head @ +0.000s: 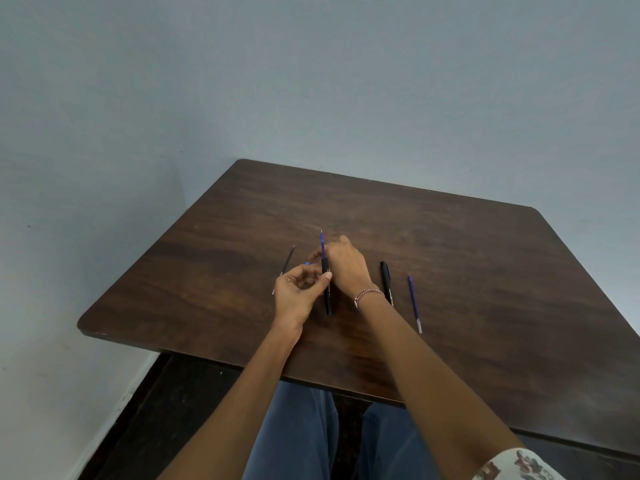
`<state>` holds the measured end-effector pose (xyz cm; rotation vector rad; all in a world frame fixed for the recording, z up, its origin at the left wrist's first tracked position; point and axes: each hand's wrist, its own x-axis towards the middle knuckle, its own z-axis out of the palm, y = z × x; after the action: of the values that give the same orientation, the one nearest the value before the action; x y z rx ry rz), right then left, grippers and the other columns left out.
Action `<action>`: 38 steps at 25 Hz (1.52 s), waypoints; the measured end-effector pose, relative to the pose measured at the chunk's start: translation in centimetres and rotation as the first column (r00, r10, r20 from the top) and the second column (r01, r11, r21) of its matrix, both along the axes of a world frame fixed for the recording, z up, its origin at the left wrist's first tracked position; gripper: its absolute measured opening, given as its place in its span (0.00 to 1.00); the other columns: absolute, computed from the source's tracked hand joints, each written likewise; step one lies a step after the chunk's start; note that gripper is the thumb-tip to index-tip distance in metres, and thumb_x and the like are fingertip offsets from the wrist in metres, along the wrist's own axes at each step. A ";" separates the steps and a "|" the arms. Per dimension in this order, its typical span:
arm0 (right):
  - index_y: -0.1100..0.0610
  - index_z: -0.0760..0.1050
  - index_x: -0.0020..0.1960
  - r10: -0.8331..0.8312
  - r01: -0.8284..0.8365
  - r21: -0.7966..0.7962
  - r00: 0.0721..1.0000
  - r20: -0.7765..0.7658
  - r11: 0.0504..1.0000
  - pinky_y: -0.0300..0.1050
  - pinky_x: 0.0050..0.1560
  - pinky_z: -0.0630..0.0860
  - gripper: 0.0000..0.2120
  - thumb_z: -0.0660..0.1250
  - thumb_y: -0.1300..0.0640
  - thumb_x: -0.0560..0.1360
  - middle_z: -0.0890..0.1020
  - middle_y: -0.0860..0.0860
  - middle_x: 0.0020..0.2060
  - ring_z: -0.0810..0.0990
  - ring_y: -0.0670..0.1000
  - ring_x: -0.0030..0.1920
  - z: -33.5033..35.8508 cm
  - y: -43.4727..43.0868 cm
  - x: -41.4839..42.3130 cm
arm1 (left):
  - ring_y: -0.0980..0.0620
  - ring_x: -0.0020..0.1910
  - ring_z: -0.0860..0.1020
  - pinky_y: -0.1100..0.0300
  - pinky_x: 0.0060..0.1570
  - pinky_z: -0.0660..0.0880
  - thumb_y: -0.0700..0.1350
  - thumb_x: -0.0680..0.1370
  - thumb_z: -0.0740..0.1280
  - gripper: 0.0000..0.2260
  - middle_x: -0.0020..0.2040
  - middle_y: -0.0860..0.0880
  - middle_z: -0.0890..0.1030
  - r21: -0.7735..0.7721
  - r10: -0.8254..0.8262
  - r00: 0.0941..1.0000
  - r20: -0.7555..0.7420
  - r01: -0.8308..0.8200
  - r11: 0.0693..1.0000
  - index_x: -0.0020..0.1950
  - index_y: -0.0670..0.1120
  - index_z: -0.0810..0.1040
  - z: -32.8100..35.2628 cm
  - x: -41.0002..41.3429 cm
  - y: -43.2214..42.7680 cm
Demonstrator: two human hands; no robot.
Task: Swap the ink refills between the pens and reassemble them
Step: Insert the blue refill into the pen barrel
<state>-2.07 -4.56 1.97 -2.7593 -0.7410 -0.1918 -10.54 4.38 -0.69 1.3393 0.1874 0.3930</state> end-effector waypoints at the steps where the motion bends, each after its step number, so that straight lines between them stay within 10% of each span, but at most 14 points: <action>1: 0.53 0.77 0.60 0.017 -0.017 -0.009 1.000 -0.006 1.000 0.45 0.49 0.74 0.15 0.65 0.63 0.75 0.79 0.54 0.51 0.72 0.53 0.58 0.2 -0.1 -0.1 | 0.59 0.34 0.78 0.69 0.39 0.76 0.33 0.70 0.72 0.05 0.34 0.49 0.80 0.000 0.001 1.000 -0.002 -0.001 1.000 0.40 0.43 0.80 -0.1 0.1 0.0; 11: 0.58 0.81 0.57 -0.089 0.151 0.426 0.983 -0.163 0.892 0.37 0.48 0.67 0.11 0.68 0.58 0.75 0.79 0.57 0.48 0.76 0.54 0.50 0.9 -4.3 -0.1 | 0.63 0.32 0.77 0.71 0.37 0.75 0.36 0.70 0.73 0.05 0.34 0.50 0.80 0.181 -0.087 0.995 -0.052 0.095 0.979 0.40 0.45 0.81 0.5 -0.3 -0.7; 17: 0.54 0.80 0.51 -0.033 0.318 0.908 0.946 -0.322 0.274 0.35 0.48 0.77 0.07 0.69 0.61 0.74 0.83 0.46 0.47 0.81 0.42 0.46 1.1 -8.9 -4.0 | 0.62 0.32 0.76 0.70 0.37 0.74 0.37 0.70 0.74 0.06 0.32 0.52 0.79 0.252 -0.196 0.980 -0.047 0.201 0.947 0.37 0.46 0.81 0.3 -0.8 -3.7; 21: 0.54 0.80 0.48 -0.096 0.324 0.945 0.942 -0.321 0.028 0.34 0.44 0.76 0.06 0.69 0.63 0.74 0.84 0.44 0.45 0.81 0.41 0.43 0.0 -10.1 -5.8 | 0.62 0.32 0.76 0.70 0.37 0.73 0.37 0.69 0.74 0.07 0.32 0.51 0.79 0.301 -0.247 0.968 -0.037 0.246 0.921 0.36 0.47 0.80 -0.3 -0.8 -4.5; 38: 0.56 0.79 0.48 -0.052 0.254 0.933 0.960 -0.276 -0.256 0.36 0.40 0.76 0.05 0.68 0.64 0.73 0.81 0.50 0.41 0.77 0.44 0.36 -2.4 -13.3 -7.9 | 0.57 0.33 0.77 0.66 0.37 0.74 0.38 0.69 0.75 0.05 0.33 0.50 0.80 0.444 -0.431 0.893 -0.131 0.441 0.780 0.38 0.46 0.81 -0.8 -1.0 -4.5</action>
<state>-9.99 -17.82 -0.42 -1.0722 0.0553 -0.4160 -11.52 -0.08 -1.51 1.8075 -0.2201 0.0185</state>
